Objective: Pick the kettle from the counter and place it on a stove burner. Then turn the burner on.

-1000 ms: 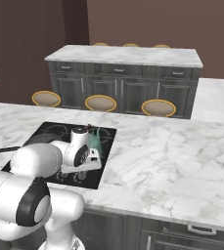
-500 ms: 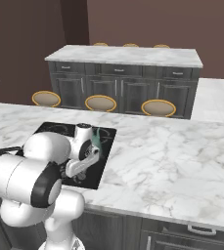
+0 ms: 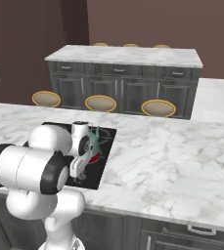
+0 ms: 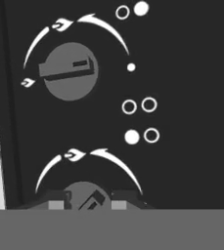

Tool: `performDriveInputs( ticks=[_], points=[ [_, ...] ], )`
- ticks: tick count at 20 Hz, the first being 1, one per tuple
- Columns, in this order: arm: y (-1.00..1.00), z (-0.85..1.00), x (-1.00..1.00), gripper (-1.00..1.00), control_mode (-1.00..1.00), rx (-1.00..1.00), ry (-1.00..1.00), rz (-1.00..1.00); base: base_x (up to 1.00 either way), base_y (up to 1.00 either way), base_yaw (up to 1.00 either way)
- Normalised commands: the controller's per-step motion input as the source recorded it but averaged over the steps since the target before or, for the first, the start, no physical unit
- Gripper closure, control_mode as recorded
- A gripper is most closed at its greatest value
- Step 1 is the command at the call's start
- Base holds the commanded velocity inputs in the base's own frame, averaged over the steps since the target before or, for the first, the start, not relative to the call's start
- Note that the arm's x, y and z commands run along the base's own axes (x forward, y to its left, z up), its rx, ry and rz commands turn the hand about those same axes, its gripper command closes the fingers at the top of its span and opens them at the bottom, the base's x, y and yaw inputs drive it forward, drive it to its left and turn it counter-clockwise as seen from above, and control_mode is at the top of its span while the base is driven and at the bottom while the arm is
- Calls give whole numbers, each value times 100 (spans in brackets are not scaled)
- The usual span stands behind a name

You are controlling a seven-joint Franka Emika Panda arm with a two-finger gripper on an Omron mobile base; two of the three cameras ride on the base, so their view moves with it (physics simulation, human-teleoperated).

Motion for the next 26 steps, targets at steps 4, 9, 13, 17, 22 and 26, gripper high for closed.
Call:
performDriveInputs(
  ticks=[4, 9, 13, 17, 22, 26],
  points=[
    [-3, 34, -59, 100, -100, 3, -12, -2, 0, 0, 0],
    [-36, 98, -100, 100, -100, 16, -12, -33, 0, 0, 0],
    [-2, 89, -51, 100, -100, 1, -13, -80, 0, 0, 0],
    [-3, 100, -56, 100, -100, 8, -4, -80, 0, 0, 0],
    [-16, 100, -78, 100, -100, 13, -5, -61, 0, 0, 0],
    [-11, 100, -72, 100, -100, 8, -14, -51, 0, 0, 0]
  ],
)
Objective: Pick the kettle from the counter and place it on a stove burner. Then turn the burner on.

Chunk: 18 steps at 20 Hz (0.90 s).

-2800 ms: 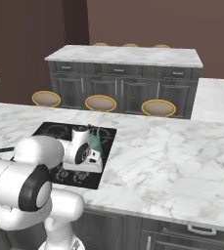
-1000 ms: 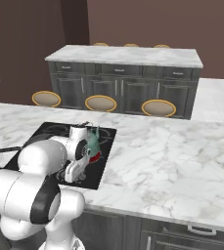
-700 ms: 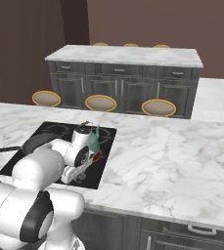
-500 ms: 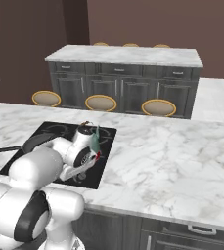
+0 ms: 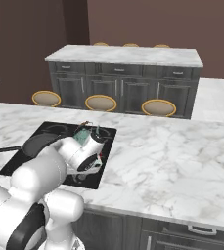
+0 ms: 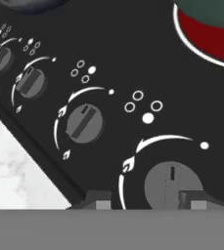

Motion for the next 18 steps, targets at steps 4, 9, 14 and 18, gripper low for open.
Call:
performDriveInputs(
  ticks=[4, 9, 14, 18],
  points=[
    [0, 100, -51, 100, -100, 4, -12, -35, 0, 0, 0],
    [0, 35, -9, 100, -100, 0, -8, -7, 0, 0, 0],
    [2, 61, -32, -100, -100, 0, -35, 0, 0, 0, 0],
    [2, 100, -47, -100, -100, 2, -44, 0, 0, 0, 0]
  ],
)
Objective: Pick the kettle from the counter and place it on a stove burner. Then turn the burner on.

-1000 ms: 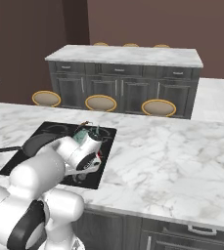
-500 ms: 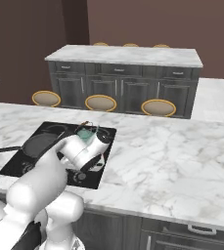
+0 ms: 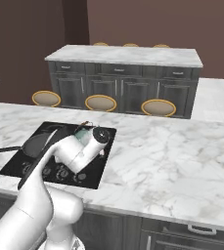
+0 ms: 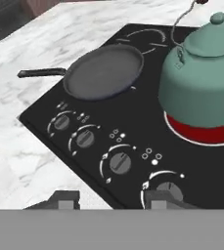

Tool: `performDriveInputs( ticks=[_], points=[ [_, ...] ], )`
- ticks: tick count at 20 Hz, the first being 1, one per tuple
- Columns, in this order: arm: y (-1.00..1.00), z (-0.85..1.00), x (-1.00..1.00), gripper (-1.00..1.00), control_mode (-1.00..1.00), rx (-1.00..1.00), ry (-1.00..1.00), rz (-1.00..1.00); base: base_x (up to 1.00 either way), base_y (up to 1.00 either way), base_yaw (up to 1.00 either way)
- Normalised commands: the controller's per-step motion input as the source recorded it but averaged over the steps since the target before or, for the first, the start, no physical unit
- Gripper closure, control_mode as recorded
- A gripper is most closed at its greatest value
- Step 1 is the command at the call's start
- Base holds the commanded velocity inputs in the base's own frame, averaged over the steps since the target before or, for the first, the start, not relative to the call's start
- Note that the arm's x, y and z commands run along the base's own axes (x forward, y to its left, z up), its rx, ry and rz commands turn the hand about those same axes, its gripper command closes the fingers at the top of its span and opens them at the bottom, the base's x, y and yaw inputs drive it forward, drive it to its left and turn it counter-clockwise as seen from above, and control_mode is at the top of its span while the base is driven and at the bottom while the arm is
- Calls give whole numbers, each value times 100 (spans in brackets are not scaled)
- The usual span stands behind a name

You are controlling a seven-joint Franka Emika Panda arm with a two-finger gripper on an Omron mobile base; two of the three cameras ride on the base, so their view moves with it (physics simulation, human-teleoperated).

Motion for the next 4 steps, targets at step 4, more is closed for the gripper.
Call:
performDriveInputs(
  ticks=[4],
  points=[
    [-6, 100, -82, -100, -100, 12, -39, 3, 0, 0, 0]
  ],
)
